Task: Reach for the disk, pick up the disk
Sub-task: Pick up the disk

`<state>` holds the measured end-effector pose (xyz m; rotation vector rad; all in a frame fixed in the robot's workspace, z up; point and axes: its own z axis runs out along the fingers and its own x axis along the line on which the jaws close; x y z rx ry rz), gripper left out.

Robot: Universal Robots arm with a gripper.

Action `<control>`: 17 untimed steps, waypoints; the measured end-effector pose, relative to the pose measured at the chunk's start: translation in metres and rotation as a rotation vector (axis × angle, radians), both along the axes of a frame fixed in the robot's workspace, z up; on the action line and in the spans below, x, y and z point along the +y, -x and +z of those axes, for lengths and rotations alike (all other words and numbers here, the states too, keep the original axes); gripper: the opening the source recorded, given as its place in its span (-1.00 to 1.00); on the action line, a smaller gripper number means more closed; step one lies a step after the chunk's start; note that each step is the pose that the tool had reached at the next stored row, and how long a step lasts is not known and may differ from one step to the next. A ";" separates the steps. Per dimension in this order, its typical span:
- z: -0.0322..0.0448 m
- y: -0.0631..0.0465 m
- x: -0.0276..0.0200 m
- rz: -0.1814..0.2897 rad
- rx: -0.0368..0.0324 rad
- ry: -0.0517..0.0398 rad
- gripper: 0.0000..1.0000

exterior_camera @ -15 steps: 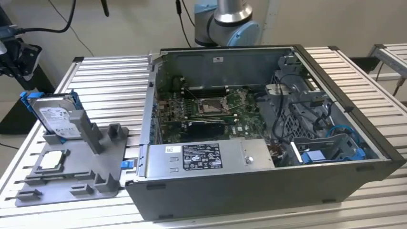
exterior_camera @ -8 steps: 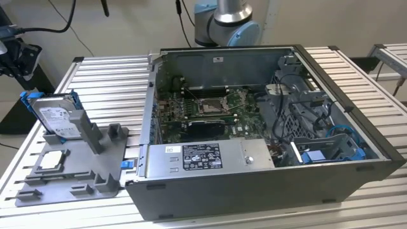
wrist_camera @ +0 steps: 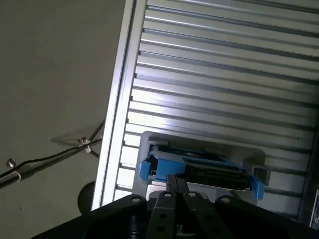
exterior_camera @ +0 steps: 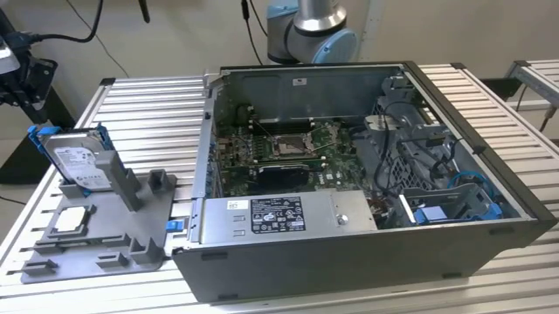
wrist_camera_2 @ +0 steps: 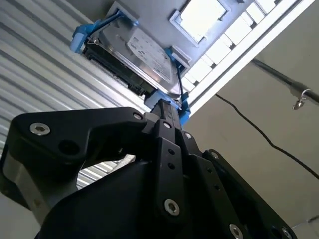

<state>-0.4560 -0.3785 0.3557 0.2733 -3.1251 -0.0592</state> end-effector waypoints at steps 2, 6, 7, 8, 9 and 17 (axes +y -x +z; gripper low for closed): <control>0.0000 0.000 0.0000 0.038 0.0001 0.0001 -1.00; 0.0000 0.000 0.0000 0.111 0.0001 0.0003 -1.00; 0.0000 0.000 0.0000 0.128 0.0000 0.0004 -1.00; 0.0000 0.000 0.0000 0.146 0.0001 0.0005 -1.00; 0.0000 0.000 0.0000 0.164 0.0001 0.0006 -1.00; 0.0001 0.000 0.0000 0.295 0.0002 0.0012 -1.00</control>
